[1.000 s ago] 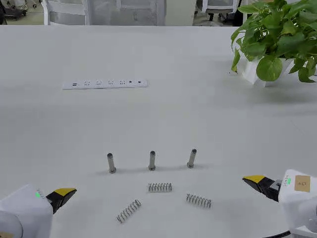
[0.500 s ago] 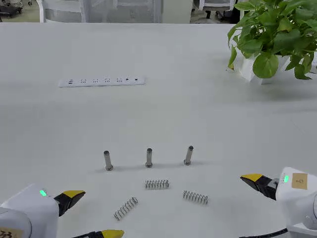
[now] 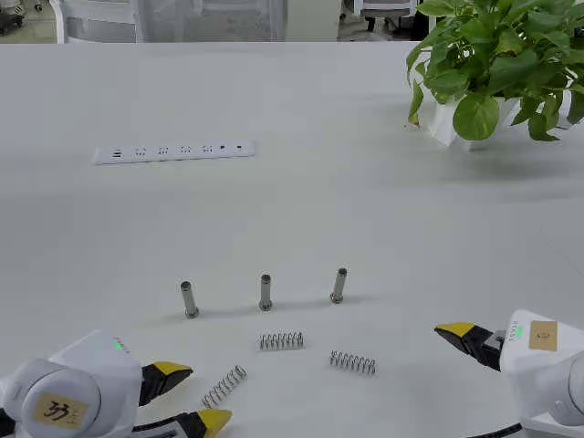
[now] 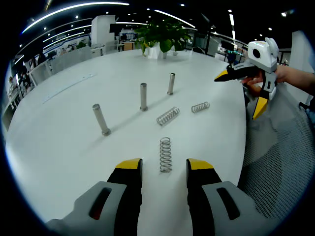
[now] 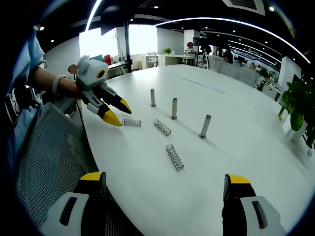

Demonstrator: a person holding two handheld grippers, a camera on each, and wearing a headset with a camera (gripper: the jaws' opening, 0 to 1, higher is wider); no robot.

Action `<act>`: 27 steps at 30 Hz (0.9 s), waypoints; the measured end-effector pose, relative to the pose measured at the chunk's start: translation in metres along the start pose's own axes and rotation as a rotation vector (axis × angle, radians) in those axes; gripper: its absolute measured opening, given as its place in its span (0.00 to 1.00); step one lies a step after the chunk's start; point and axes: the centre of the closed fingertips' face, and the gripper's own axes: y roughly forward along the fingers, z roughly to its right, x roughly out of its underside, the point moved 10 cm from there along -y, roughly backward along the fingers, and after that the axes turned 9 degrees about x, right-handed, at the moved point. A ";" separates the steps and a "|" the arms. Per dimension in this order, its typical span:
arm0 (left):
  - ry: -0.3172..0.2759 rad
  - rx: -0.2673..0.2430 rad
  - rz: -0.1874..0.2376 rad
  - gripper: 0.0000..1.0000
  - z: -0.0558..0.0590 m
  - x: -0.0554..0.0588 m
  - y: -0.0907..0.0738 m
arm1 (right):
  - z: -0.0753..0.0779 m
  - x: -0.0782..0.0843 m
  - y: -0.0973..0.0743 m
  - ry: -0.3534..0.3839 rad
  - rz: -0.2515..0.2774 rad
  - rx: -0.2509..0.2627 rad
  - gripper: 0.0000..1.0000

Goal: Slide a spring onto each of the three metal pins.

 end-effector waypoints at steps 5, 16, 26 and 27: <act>0.012 -0.011 -0.023 0.25 0.001 0.000 0.002 | 0.000 0.001 -0.001 0.007 0.000 0.004 0.99; 0.011 -0.035 -0.054 0.17 0.003 0.003 0.007 | -0.002 0.002 -0.001 0.012 -0.001 0.001 0.99; 0.041 -0.068 -0.079 0.12 0.002 0.002 0.007 | -0.003 0.001 -0.001 0.010 -0.004 -0.005 0.99; 0.050 -0.069 -0.085 0.12 0.002 0.002 0.007 | -0.004 0.001 -0.001 0.010 -0.004 -0.006 0.99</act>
